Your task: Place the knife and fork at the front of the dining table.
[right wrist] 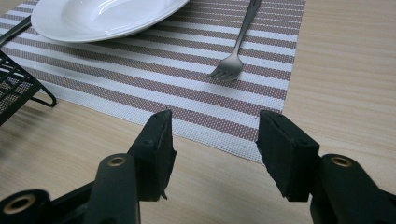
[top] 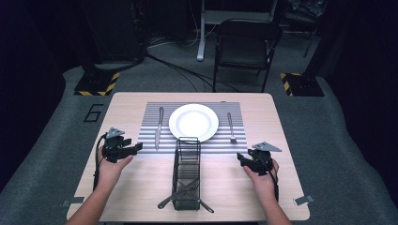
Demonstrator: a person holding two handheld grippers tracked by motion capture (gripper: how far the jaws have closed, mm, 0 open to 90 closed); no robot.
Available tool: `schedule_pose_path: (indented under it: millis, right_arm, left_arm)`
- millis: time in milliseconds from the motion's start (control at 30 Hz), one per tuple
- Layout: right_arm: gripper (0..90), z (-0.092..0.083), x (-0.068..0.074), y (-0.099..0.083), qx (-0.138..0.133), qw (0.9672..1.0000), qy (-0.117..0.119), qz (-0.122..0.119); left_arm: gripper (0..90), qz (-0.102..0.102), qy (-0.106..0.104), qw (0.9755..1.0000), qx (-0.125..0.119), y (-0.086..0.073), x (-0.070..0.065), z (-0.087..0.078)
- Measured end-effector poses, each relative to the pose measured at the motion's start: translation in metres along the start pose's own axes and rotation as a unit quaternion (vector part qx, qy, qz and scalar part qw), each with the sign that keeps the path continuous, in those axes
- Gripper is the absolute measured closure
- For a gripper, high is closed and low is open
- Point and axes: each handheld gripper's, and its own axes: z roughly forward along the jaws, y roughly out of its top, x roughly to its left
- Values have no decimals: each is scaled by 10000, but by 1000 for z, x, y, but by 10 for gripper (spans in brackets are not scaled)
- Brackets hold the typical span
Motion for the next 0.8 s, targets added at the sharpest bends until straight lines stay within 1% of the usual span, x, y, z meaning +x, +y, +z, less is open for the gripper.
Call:
schedule_pose_path:
  millis: [100, 133, 200, 333, 400, 500, 567, 600, 633, 700, 733, 800]
  right_arm:
    - [450, 0, 0, 0, 13, 10000, 1, -18]
    - [450, 1, 1, 0, 14, 10000, 11, 13]
    - [450, 1, 0, -1, 41, 10000, -5, -13]
    - [450, 1, 0, -1, 49, 10000, -2, 30]
    - [450, 2, 0, -2, 57, 10000, 0, 16]
    - [450, 4, -1, -3, 109, 9999, -11, 28]
    - [451, 5, -1, -4, 134, 9999, -11, 49]
    - [450, 5, -1, -4, 134, 9999, -13, 48]
    - [451, 5, -1, -4, 134, 9999, -7, 55]
    - [451, 6, -1, -4, 151, 9999, -24, 56]
    - [451, 6, -1, -5, 156, 9999, -39, 16]
    - [451, 7, -2, -5, 165, 9999, -20, 8]
  left_arm:
    - [414, 12, -18, 10000, 58, -9, 1, 0]
    - [414, 31, 11, 9999, 100, -13, 1, 1]
    - [414, 58, 65, 9998, 177, -21, 2, 3]
    - [413, 103, 77, 9997, 185, -29, 5, 4]
    - [409, 58, 90, 9998, 169, -33, 7, 4]
    - [404, 35, 178, 9998, 51, -38, 10, 4]
    - [403, 6, 171, 9998, 65, -41, 12, 3]
    - [403, 35, 191, 9998, 65, -42, 15, 2]
    - [403, -39, 198, 9998, 7, -44, 16, 3]
    - [396, -123, 146, 9998, 28, -45, 20, 3]
    - [390, -163, 137, 9998, -14, -46, 22, 3]
    - [384, -180, 168, 9997, -11, -47, 25, 3]
